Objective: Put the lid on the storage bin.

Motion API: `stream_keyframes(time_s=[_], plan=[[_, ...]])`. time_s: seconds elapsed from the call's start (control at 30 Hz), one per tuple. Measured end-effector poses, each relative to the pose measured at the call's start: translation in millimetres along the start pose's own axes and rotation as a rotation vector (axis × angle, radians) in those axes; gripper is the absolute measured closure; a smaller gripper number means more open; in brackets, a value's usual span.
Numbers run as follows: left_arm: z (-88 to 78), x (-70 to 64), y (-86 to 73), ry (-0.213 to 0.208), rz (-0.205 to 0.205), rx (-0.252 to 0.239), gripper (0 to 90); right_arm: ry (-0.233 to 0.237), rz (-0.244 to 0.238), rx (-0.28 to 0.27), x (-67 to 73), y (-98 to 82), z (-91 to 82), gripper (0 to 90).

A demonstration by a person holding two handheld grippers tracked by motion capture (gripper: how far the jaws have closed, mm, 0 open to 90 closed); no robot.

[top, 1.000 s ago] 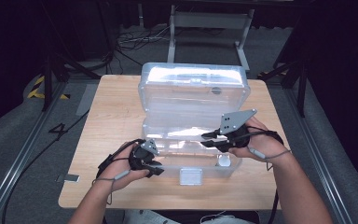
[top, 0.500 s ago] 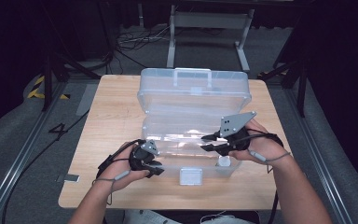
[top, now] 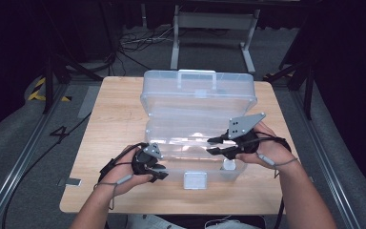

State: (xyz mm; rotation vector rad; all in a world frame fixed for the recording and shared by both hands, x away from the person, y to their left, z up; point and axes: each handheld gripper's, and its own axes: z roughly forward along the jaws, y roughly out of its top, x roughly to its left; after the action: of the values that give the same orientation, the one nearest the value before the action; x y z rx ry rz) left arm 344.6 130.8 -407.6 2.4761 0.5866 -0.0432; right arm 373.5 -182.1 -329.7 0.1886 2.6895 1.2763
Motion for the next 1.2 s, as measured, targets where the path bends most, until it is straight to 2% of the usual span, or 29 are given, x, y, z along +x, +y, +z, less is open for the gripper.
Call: stream_keyframes(time_s=[0.1, 0.2, 0.27, 0.3, 0.4, 0.47, 0.53, 0.57, 0.63, 0.67, 0.8, 0.83, 1.03, 1.2], plan=[[0.1, -0.4, 0.0, 0.003, -0.001, 0.002, 68.8, -0.005, 0.032, -0.056, -1.8, -2.7, -8.5, 69.5], [0.0, -0.5, 0.0, 0.003, 0.002, 0.003, 68.7, -0.052, 0.07, -0.133, -4.7, -6.5, -21.7, 75.2], [0.0, -0.8, -0.2, 0.002, -0.002, 0.001, 68.0, -0.103, 0.117, -0.2, -7.3, -11.1, -31.8, 80.0], [-0.1, -0.9, -0.3, 0.001, -0.004, 0.0, 67.4, -0.145, 0.145, -0.229, -10.0, -13.2, -37.4, 81.2], [0.3, -1.2, -1.0, -0.005, -0.014, -0.02, 66.0, -0.265, 0.205, -0.279, -16.0, -19.8, -48.8, 82.8], [0.3, -1.6, -1.3, -0.008, -0.021, -0.026, 64.2, -0.308, 0.242, -0.311, -19.3, -24.2, -53.1, 82.9], [0.3, -2.2, -1.4, -0.006, -0.017, -0.027, 62.2, -0.38, 0.299, -0.361, -25.7, -32.0, -60.1, 83.3], [0.3, -2.6, -1.5, -0.006, -0.015, -0.027, 61.3, -0.396, 0.32, -0.379, -27.3, -34.2, -62.0, 83.3], [0.1, -3.6, -1.9, -0.007, -0.014, -0.026, 59.2, -0.414, 0.368, -0.4, -31.0, -39.3, -65.9, 83.6], [0.3, -3.5, -2.1, -0.011, -0.005, -0.033, 58.3, -0.424, 0.381, -0.407, -32.0, -41.1, -67.0, 83.8], [0.4, -4.1, -2.7, -0.027, -0.008, -0.047, 52.9, -0.454, 0.411, -0.427, -33.9, -44.5, -69.0, 85.1], [0.2, -4.5, -3.0, -0.029, -0.006, -0.047, 49.3, -0.468, 0.427, -0.448, -34.0, -45.1, -70.8, 85.5], [-0.3, -6.2, -4.2, -0.04, 0.001, -0.066, 44.4, -0.483, 0.436, -0.45, -32.8, -45.0, -73.2, 85.3], [-7.9, -10.1, -5.2, -0.05, 0.0, -0.072, 41.7, -0.487, 0.444, -0.45, -33.8, -47.2, -75.8, 85.2]])
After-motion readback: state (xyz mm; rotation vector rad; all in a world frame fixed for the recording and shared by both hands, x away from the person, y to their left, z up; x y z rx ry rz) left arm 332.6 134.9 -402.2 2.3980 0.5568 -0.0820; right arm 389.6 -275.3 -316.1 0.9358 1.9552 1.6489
